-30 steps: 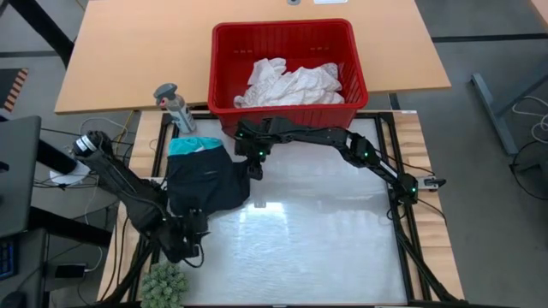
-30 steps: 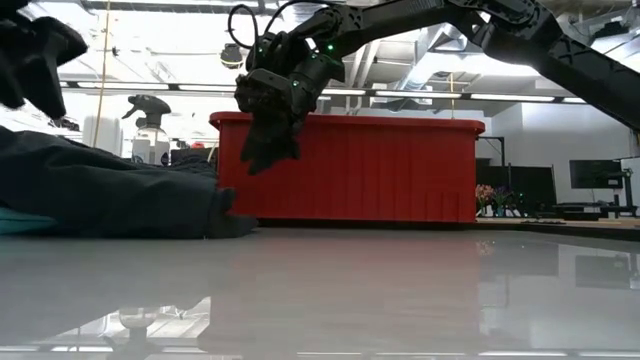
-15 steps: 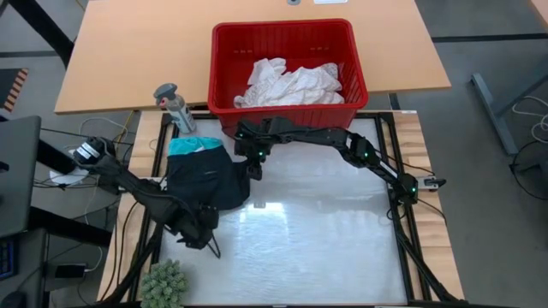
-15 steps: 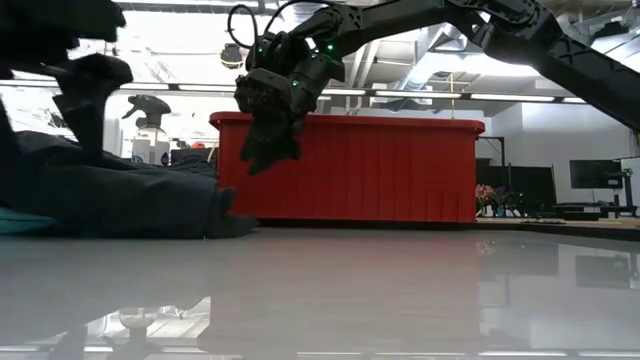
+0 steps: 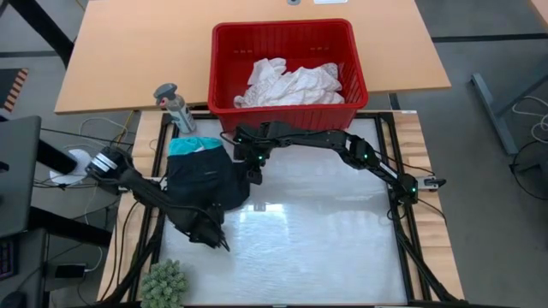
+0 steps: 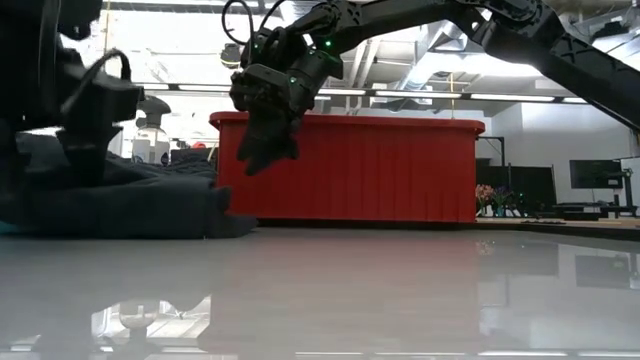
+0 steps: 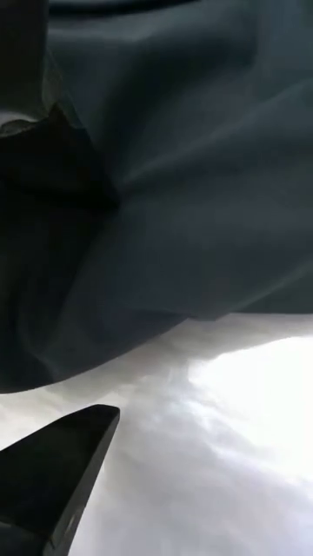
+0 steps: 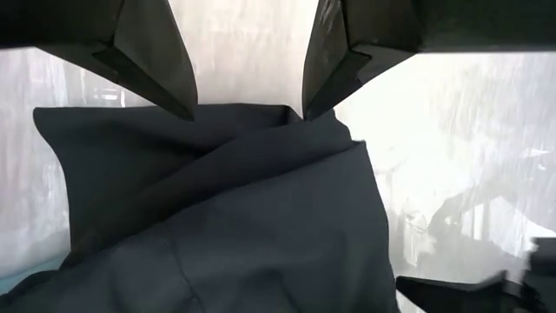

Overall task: Fold laundry
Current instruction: Stack the folded black shorts on top of the folded white underwear

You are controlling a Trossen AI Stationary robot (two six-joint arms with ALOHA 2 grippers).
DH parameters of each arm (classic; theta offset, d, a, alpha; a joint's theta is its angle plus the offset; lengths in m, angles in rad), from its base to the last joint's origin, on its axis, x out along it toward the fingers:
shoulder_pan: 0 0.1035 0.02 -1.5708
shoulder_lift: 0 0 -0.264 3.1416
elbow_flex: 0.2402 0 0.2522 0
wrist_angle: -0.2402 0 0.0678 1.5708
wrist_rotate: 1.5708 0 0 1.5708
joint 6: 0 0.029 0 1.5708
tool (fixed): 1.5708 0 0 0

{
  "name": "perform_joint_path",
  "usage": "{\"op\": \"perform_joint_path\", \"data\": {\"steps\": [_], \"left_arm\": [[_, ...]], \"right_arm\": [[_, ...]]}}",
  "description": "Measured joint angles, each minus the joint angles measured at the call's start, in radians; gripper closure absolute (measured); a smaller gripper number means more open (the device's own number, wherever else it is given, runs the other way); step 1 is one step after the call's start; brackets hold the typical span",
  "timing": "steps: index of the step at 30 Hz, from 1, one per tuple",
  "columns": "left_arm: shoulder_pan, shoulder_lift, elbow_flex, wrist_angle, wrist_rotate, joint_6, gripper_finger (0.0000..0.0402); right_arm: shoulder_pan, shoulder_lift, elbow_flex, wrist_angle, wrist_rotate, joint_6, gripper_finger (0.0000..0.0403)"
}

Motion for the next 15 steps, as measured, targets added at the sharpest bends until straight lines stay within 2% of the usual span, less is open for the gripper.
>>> {"op": "perform_joint_path", "data": {"steps": [4,7,11,15], "left_arm": [[0.015,0.056,0.009,-0.043,0.053,-0.073,0.0032],[0.015,0.068,0.027,-0.088,0.047,-0.13,0.0065],[0.016,0.057,0.064,-0.142,0.025,-0.161,0.0152],[0.016,0.059,0.092,-0.169,0.023,-0.218,0.027]], "right_arm": [[0.0,0.0,0.0,-0.009,0.0,0.002,0.0168],[0.0,0.0,0.0,-0.017,0.0,0.021,0.0168],[0.001,0.0,0.0,-0.037,0.0,0.027,0.0168],[0.006,0.001,0.0,-0.049,0.0,0.035,0.0168]]}}
